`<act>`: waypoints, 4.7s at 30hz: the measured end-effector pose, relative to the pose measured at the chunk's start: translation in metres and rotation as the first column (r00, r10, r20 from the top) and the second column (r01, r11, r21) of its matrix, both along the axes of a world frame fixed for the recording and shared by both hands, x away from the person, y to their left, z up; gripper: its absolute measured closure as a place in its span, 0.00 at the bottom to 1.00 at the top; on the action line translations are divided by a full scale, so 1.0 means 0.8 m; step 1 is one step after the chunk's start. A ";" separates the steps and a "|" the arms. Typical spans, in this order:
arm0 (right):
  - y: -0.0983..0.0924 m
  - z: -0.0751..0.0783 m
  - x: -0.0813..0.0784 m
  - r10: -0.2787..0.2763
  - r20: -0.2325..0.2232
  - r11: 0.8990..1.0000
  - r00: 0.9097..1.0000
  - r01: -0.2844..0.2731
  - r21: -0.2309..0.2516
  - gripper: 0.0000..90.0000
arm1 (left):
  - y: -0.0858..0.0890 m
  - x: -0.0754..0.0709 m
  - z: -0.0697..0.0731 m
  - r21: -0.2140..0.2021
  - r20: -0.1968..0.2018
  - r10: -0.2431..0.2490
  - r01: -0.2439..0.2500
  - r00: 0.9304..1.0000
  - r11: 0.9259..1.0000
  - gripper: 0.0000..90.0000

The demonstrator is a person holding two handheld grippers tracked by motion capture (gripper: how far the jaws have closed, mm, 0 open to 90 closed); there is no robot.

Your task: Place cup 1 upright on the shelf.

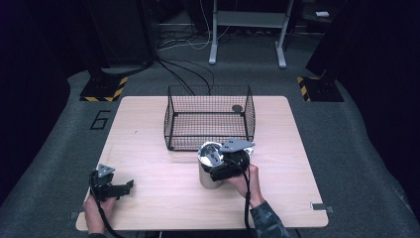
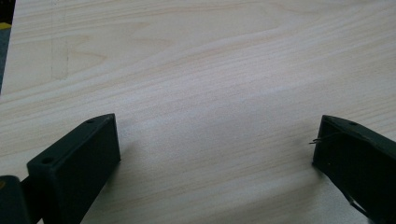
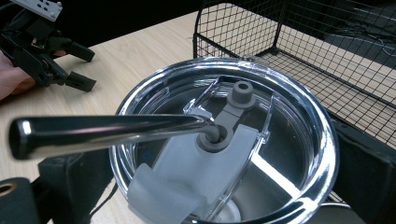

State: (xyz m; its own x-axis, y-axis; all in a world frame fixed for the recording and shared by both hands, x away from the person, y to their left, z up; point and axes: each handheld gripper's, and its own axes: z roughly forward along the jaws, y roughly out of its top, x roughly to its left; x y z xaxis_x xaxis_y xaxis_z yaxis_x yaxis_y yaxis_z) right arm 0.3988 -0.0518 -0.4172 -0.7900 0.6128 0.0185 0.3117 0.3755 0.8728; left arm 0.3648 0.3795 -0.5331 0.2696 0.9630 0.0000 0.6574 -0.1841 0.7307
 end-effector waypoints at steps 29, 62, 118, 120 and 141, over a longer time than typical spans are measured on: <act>0.000 0.013 0.000 0.010 0.013 1.000 1.000 -0.010 0.002 0.04 | 0.000 0.000 0.000 0.001 0.000 0.000 0.000 1.000 1.000 0.00; 0.009 0.048 0.013 0.041 0.045 0.999 0.998 -0.042 0.007 0.04 | 0.000 0.000 0.000 0.000 0.000 0.000 0.000 1.000 1.000 0.01; 0.011 0.114 0.053 0.051 0.066 0.998 0.997 -0.053 0.033 0.04 | 0.000 0.000 0.000 0.001 0.000 0.000 0.000 1.000 1.000 0.01; 0.010 0.119 0.055 0.049 0.068 0.998 0.997 -0.052 0.036 0.04 | 0.000 0.000 0.000 0.001 0.000 0.000 0.000 1.000 1.000 0.01; 0.013 0.151 0.082 0.028 0.087 0.998 0.996 -0.032 0.048 0.04 | 0.000 0.000 0.000 0.000 0.000 -0.001 0.001 1.000 1.000 0.01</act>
